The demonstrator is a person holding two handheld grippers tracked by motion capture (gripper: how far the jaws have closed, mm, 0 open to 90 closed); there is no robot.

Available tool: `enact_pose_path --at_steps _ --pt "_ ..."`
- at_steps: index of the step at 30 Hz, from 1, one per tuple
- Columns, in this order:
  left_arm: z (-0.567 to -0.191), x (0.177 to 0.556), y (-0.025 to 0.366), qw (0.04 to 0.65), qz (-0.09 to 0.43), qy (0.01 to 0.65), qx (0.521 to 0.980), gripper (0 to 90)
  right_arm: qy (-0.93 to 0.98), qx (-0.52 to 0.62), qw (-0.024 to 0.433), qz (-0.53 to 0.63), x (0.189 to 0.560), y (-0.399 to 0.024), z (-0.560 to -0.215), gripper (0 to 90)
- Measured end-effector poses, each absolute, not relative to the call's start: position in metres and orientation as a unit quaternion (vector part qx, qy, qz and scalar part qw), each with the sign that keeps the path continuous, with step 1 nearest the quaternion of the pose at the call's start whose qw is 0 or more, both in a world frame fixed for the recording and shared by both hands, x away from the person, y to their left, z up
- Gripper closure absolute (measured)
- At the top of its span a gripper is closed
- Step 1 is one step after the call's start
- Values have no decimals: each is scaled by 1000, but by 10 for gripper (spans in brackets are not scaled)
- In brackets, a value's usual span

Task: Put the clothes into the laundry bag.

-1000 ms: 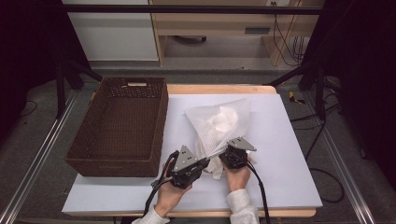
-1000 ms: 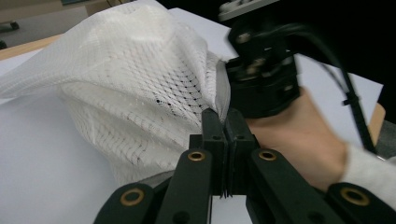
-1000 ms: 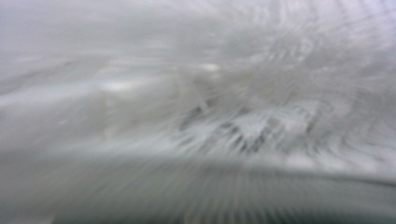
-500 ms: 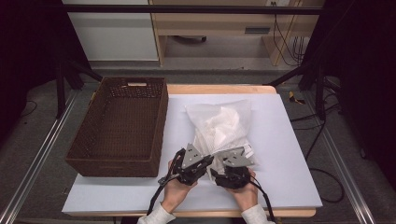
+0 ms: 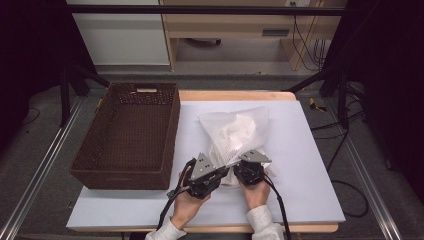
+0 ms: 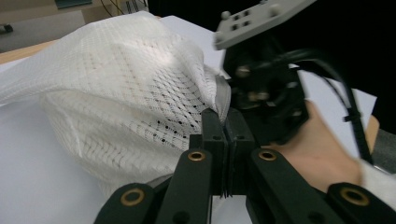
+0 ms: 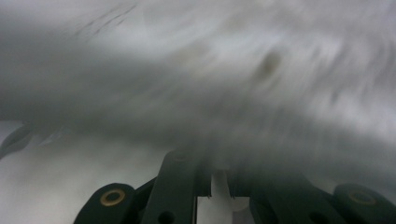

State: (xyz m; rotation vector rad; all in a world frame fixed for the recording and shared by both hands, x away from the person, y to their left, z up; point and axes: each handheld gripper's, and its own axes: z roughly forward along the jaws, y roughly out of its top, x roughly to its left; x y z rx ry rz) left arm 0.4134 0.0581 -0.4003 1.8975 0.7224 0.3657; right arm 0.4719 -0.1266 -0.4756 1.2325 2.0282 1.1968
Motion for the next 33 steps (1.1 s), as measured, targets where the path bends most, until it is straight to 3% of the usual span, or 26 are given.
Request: enact_pose_path --at_steps 7,11,13,15,18,21,23,26,29,31,33 --pt "-398 404 58 502 176 287 797 887 693 511 270 432 500 -125 -486 838" --pt "-409 414 63 500 165 293 798 883 703 500 245 443 500 -127 -485 797" --pt "-415 419 64 500 155 296 799 880 719 483 229 445 495 -133 -481 708" --pt "-418 422 63 499 155 299 799 877 729 465 211 456 487 -142 -475 562" --pt "-420 423 59 501 158 299 797 875 736 446 230 454 467 -153 -465 445" --pt "-421 423 54 500 164 298 797 873 745 443 218 448 454 -156 -468 366" --pt "-422 424 52 498 164 297 798 873 756 444 205 435 451 -153 -476 386" --pt "-422 423 51 499 165 297 797 872 779 448 190 396 455 -144 -489 502" --pt "-421 423 52 500 164 299 796 873 775 460 198 385 462 -139 -489 770" --pt "-420 422 52 501 165 298 796 874 776 460 193 386 468 -139 -489 872" --pt "-417 420 52 504 165 298 794 875 773 465 202 381 474 -135 -488 883"
